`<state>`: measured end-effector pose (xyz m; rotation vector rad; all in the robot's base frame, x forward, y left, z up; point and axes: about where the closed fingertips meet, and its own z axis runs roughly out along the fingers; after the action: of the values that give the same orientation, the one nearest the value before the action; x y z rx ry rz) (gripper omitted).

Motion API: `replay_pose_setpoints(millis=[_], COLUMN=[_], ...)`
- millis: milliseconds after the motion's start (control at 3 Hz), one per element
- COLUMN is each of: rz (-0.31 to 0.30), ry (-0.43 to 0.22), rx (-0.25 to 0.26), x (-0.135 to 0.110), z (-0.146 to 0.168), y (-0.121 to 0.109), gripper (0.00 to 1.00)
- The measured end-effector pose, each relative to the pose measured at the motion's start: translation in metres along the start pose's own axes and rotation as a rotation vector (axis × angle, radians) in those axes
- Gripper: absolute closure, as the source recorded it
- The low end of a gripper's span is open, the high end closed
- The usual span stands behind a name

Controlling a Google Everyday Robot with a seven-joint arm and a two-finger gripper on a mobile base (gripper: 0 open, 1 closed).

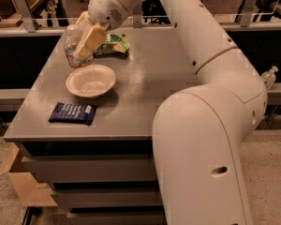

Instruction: Place water bottle into paper bowl

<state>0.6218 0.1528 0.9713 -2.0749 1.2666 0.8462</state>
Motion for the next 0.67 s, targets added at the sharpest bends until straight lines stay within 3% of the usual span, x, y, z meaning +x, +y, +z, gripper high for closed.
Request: replay_pose_setpoints(millis=[333, 667], rz=[0.016, 0.016], ry=[0.006, -0.005], rx=[-0.010, 0.013], x=[0.0070, 0.0043], z=[0.0037, 0.0068], y=[-0.0012, -0.0088], gripper=[1.00, 0.81])
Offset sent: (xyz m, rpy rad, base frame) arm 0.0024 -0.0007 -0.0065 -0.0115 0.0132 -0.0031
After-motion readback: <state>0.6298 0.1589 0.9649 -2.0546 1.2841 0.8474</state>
